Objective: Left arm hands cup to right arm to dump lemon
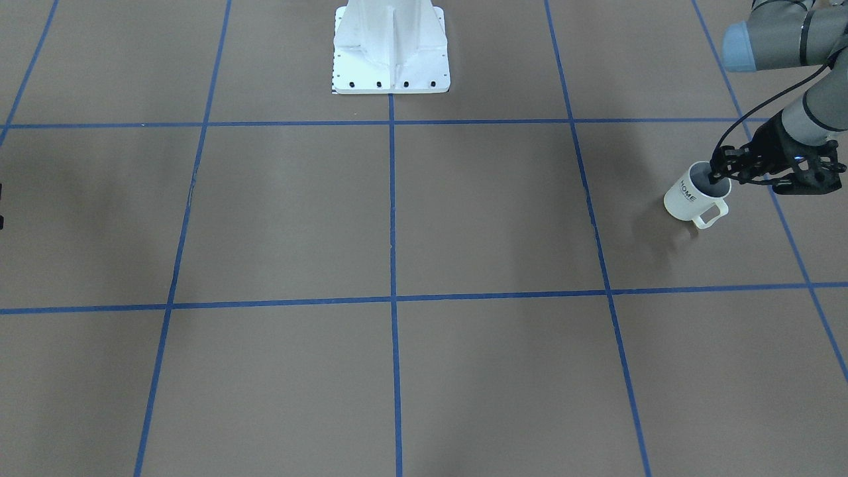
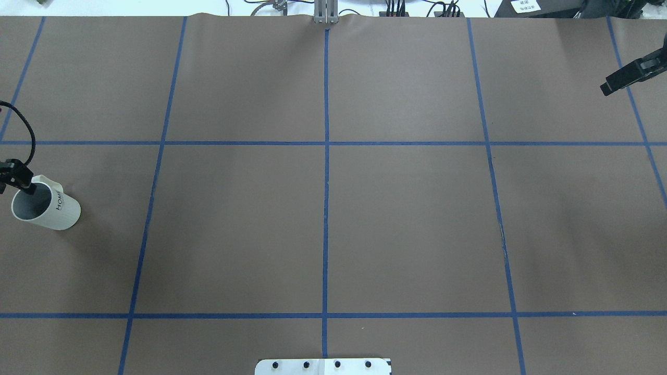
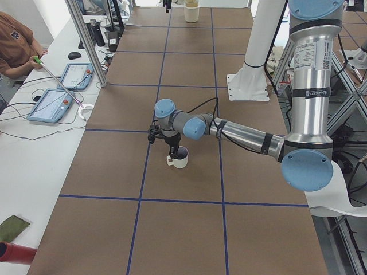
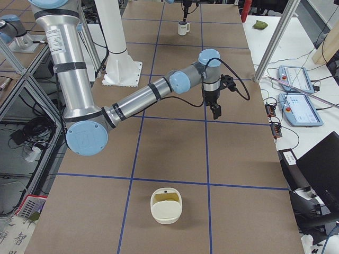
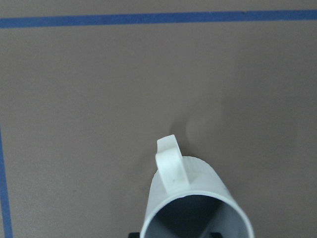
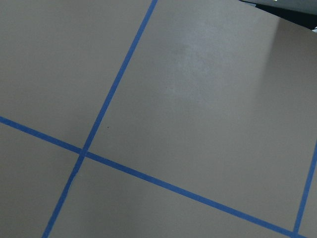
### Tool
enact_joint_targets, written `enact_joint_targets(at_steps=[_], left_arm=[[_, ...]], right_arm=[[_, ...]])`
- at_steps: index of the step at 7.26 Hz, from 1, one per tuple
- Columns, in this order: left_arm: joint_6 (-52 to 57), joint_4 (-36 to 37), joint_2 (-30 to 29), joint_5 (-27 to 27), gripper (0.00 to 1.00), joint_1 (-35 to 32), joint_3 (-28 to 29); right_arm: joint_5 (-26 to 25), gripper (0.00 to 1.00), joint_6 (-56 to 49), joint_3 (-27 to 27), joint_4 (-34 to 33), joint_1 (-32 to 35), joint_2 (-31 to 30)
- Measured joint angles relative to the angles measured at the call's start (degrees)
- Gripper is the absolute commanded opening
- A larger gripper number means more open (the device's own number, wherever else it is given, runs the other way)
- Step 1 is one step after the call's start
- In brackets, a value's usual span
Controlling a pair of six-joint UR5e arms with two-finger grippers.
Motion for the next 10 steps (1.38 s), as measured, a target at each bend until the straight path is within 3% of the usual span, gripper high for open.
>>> enact_joint_targets(at_steps=[2, 5, 8, 10], left_arm=[[7.01, 0.44, 0.14, -1.65, 1.00, -6.89, -0.33], [14.55, 0.38, 1.56, -4.24, 1.00, -16.05, 3.53], [19.03, 0.54, 3.44, -6.80, 1.00, -22.58, 5.49], [17.41, 0.45, 5.37, -6.86, 1.00, -23.35, 4.84]], right_arm=[[0.05, 1.00, -3.44, 0.54, -5.28, 2.43, -0.10], [0.24, 1.00, -12.59, 0.95, -15.15, 7.70, -1.74], [6.86, 1.00, -14.68, 0.10, -16.71, 12.84, -9.25], [7.99, 1.00, -14.68, -2.28, -16.28, 13.46, -11.94]])
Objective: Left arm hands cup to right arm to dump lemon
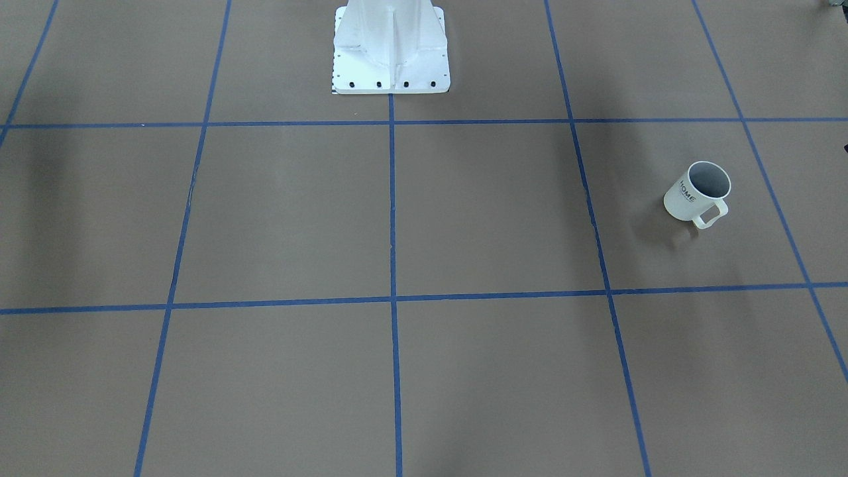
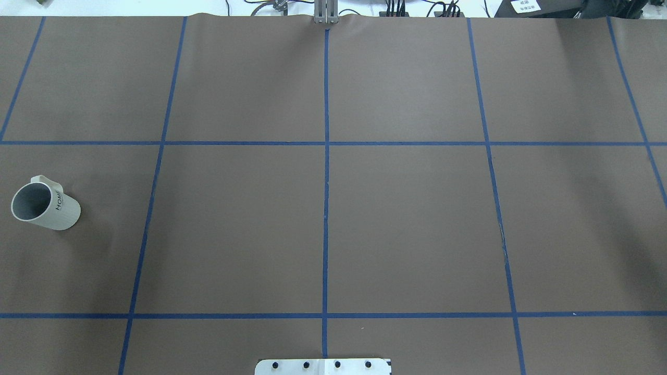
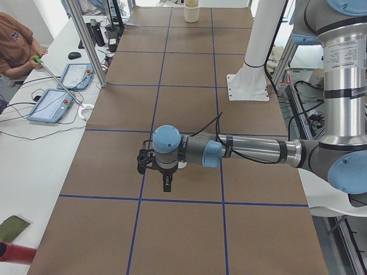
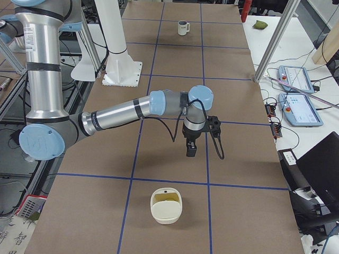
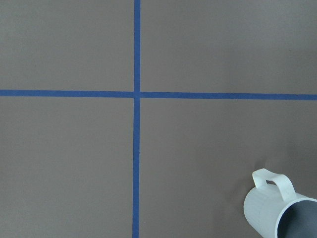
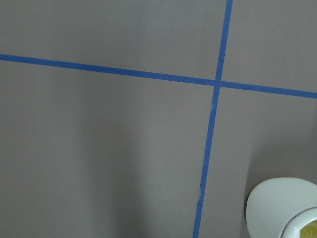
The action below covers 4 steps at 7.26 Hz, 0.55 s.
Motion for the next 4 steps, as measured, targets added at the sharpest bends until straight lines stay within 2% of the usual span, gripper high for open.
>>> enact_joint_targets(at_steps=[4], left_arm=[[-1.70, 0.12, -2.36, 2.22, 1.00, 0.04, 0.30]], right_arm=[[0.37, 1.00, 0.76, -4.77, 8.25, 0.00, -3.61]])
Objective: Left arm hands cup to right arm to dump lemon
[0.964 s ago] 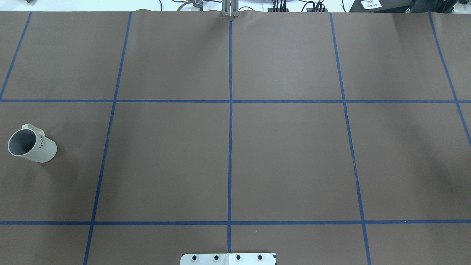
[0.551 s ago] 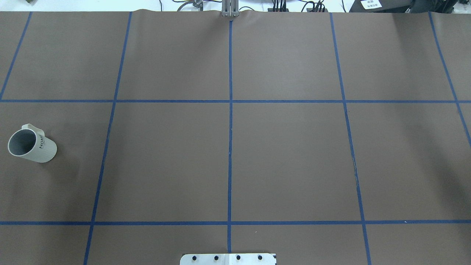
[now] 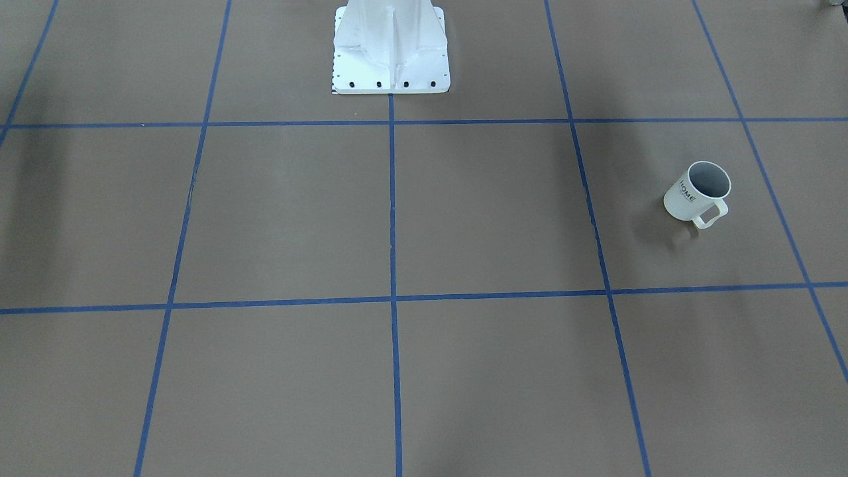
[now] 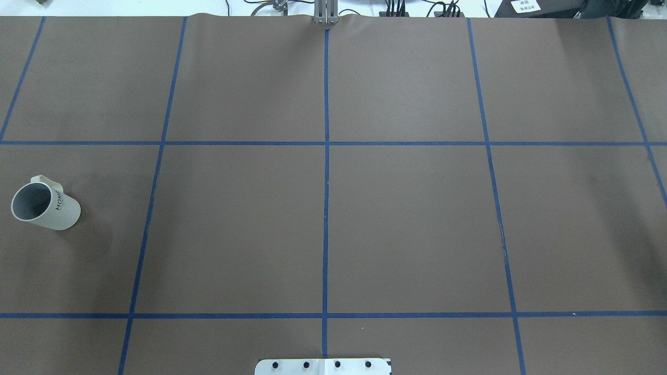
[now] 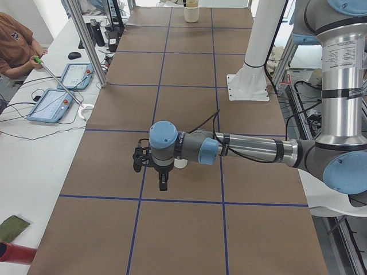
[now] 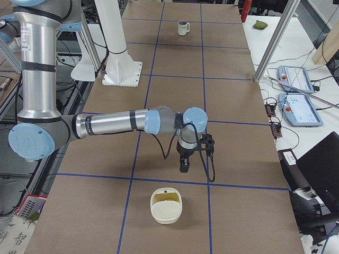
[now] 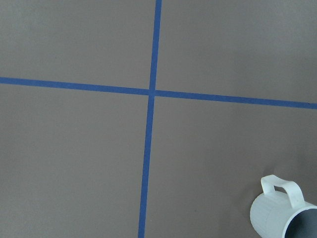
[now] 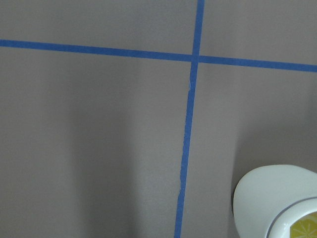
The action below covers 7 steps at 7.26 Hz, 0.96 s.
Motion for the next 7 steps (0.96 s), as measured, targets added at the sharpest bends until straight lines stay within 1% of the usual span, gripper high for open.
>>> enact_joint_targets(at_steps=[3, 5, 7], left_arm=[[2.48, 0.17, -0.80, 3.37, 1.00, 1.24, 0.99], [4.43, 0.23, -0.93, 4.80, 1.00, 1.63, 2.80], [5.07, 0.25, -0.97, 4.79, 1.00, 1.72, 4.05]], right_arm=[[-0.17, 1.00, 0.07, -5.14, 7.31, 0.01, -0.24], [-0.10, 1.00, 0.10, -5.76, 9.32, 0.02, -0.60], [-0.12, 1.00, 0.05, -5.22, 9.69, 0.02, -0.86]])
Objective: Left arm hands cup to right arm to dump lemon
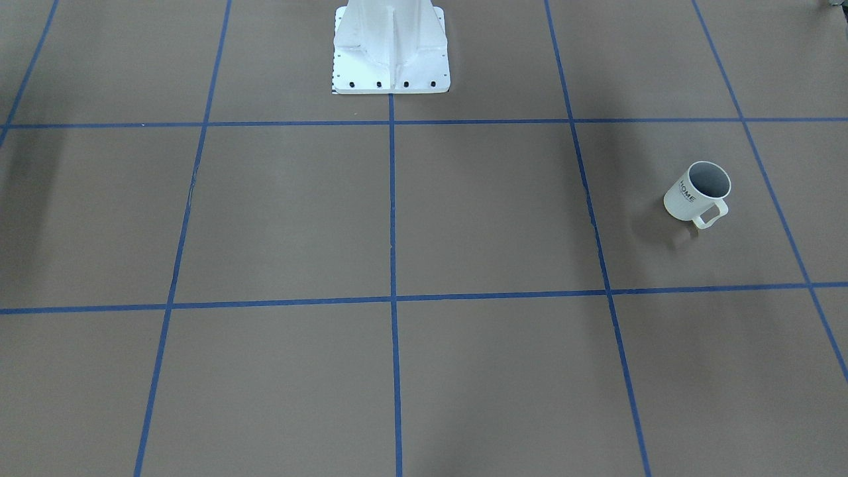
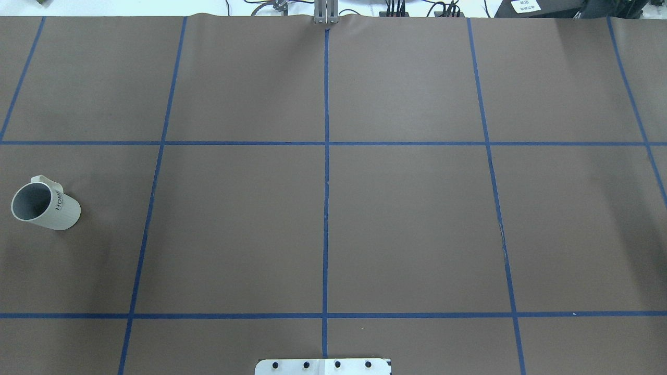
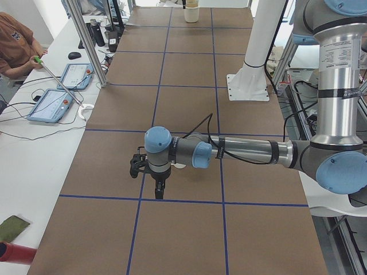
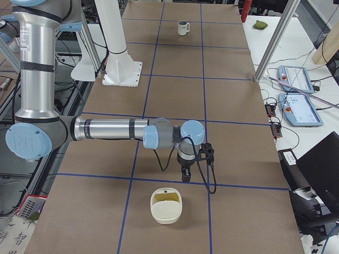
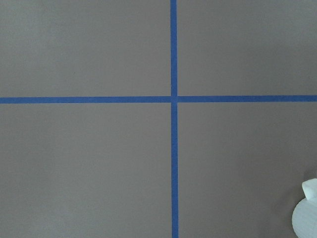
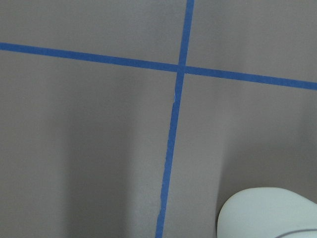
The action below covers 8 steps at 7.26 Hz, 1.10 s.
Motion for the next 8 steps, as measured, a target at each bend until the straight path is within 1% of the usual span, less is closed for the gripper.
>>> enact_joint_targets(at_steps=[2, 4, 5, 8], left_arm=[[2.31, 1.89, -1.09, -0.42, 1.00, -0.01, 1.58], [3.31, 7.56, -4.05, -0.58, 1.00, -0.46, 1.96], [3.41, 9.21, -4.80, -0.63, 1.00, -0.65, 1.93], [3.59, 9.69, -5.20, -1.06, 1.00, -0.79, 1.88]], right_arm=[[-0.02, 1.00, -0.03, -0.10, 0.83, 0.00, -0.31], [-0.01, 1.00, 0.02, -0.32, 1.45, 0.00, -0.39], [0.05, 1.00, 0.07, -0.37, 1.52, 0.00, -0.41], [0.28, 1.00, 0.16, -0.50, 1.56, 0.00, -0.29]])
